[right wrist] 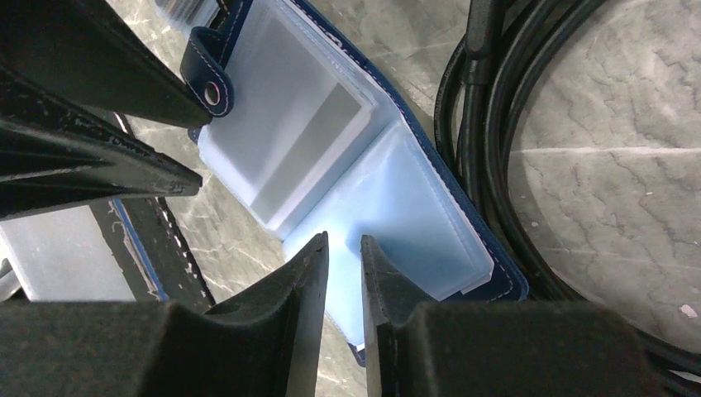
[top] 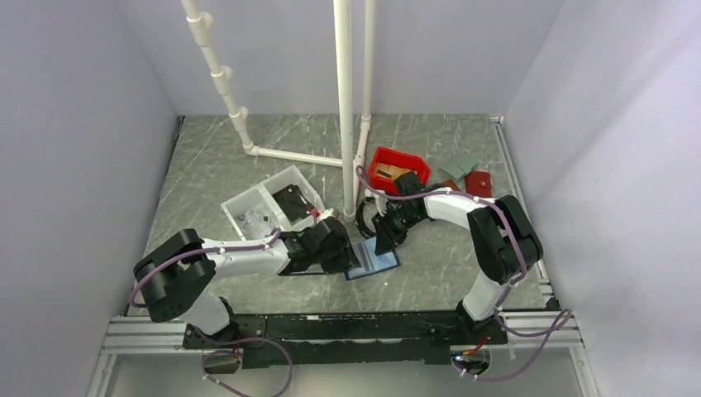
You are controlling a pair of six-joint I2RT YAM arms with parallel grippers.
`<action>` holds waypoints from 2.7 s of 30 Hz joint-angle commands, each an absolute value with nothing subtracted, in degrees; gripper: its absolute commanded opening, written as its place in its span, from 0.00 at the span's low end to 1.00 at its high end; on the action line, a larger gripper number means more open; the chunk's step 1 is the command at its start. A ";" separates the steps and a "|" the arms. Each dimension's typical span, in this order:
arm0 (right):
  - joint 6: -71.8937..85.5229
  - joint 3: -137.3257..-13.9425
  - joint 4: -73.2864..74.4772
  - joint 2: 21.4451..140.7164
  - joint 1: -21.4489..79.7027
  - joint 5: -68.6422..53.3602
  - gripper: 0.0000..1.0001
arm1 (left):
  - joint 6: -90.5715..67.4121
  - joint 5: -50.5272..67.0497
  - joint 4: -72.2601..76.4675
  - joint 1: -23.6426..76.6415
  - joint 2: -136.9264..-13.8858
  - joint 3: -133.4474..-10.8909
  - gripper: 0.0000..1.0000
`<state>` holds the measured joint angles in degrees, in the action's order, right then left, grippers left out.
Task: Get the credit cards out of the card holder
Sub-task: Pick up the card holder from the center of the board.
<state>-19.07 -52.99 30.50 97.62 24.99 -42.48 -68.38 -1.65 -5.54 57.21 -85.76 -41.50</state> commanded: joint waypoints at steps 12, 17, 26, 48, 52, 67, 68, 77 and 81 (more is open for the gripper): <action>-17.56 -55.76 32.06 99.32 25.75 -43.46 0.24 | -62.97 -0.53 6.27 56.91 -85.13 -42.11 0.42; -17.69 -56.34 32.56 98.37 25.60 -43.92 0.26 | -60.89 4.22 11.77 54.53 -86.35 -41.57 0.43; -17.60 -56.83 33.03 96.55 24.18 -44.74 0.32 | -57.72 7.13 11.89 52.50 -89.22 -43.50 0.43; -16.43 -56.86 33.78 94.62 20.42 -50.20 0.53 | -56.50 16.61 26.28 50.36 -92.81 -41.18 0.41; -17.13 -57.04 34.79 94.49 19.70 -52.28 0.57 | -56.91 16.26 25.75 49.91 -92.90 -41.02 0.37; -17.44 -56.95 35.49 94.04 18.75 -53.20 0.65 | -56.15 14.98 20.12 48.91 -94.31 -42.00 0.25; -17.55 -56.95 35.58 94.04 18.72 -53.37 0.66 | -56.02 14.75 19.64 48.83 -94.35 -42.09 0.24; -18.94 -56.89 37.22 95.01 18.95 -57.90 0.71 | -55.63 14.65 18.46 48.69 -95.33 -42.19 0.21; -21.12 -57.70 39.24 96.04 19.39 -57.28 0.72 | -55.68 14.56 18.36 48.48 -95.54 -42.12 0.20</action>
<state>-18.00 -55.29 36.93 96.49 18.96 -55.05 -56.64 16.47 20.27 49.43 -94.04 -41.19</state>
